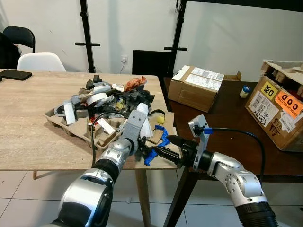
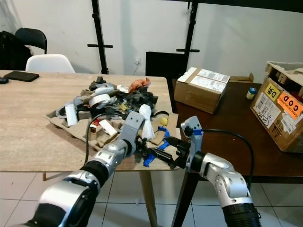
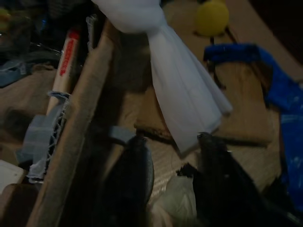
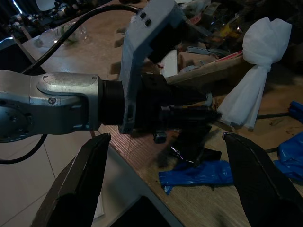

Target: Picking trash to rubbish bin

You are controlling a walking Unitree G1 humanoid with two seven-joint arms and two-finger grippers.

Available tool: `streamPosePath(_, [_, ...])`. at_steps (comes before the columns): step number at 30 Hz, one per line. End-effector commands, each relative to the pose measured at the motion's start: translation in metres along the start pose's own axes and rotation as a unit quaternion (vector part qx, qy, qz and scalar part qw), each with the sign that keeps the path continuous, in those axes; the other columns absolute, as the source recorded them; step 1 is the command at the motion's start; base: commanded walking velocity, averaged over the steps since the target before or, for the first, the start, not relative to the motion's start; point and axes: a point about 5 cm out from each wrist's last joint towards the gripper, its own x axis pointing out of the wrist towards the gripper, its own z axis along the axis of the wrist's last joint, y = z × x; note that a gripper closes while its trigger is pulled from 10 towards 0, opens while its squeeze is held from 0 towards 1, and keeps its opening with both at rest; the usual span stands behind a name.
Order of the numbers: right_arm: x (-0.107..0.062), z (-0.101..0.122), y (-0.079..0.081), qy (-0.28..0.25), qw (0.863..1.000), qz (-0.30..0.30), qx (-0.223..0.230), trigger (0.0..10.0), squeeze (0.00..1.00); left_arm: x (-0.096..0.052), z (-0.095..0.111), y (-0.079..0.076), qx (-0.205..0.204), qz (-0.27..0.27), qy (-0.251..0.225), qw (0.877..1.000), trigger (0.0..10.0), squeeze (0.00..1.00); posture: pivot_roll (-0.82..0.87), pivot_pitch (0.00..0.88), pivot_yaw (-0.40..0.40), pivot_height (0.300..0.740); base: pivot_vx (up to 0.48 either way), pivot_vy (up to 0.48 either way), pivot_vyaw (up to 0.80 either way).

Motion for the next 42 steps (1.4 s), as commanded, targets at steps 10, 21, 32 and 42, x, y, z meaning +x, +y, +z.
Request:
streamPosePath(10, [-0.002, -0.005, -0.004, 0.007, 1.0, -0.011, 0.002, 10.0, 0.0, -0.001, 0.016, 0.008, -0.073, 0.006, -0.058, 0.996, 0.0, 0.0, -0.01, 0.086, -0.047, 0.74, 0.0, 0.0, 0.0])
streamPosePath(21, [-0.004, 0.002, -0.009, -0.01, 1.0, -0.019, 0.007, 10.0, 0.0, -0.016, 0.066, 0.025, -0.159, -0.063, -0.235, 0.957, 10.0, 0.0, 0.01, 0.081, -0.047, 0.74, 0.0, 0.0, 0.0])
streamPosePath(32, [0.006, 0.007, -0.022, -0.066, 0.992, -0.107, 0.025, 10.0, 0.0, -0.043, 0.058, 0.045, 0.009, -0.041, -0.256, 0.966, 10.0, 0.0, 0.04, 0.074, -0.057, 0.74, 0.0, 0.0, 0.0])
streamPosePath(42, [0.009, 0.006, -0.035, -0.081, 0.977, -0.197, 0.031, 10.0, 0.0, -0.055, 0.037, 0.07, -0.016, 0.03, -0.227, 0.973, 10.0, 0.0, 0.05, 0.072, -0.059, 0.74, 0.0, 0.0, 0.0])
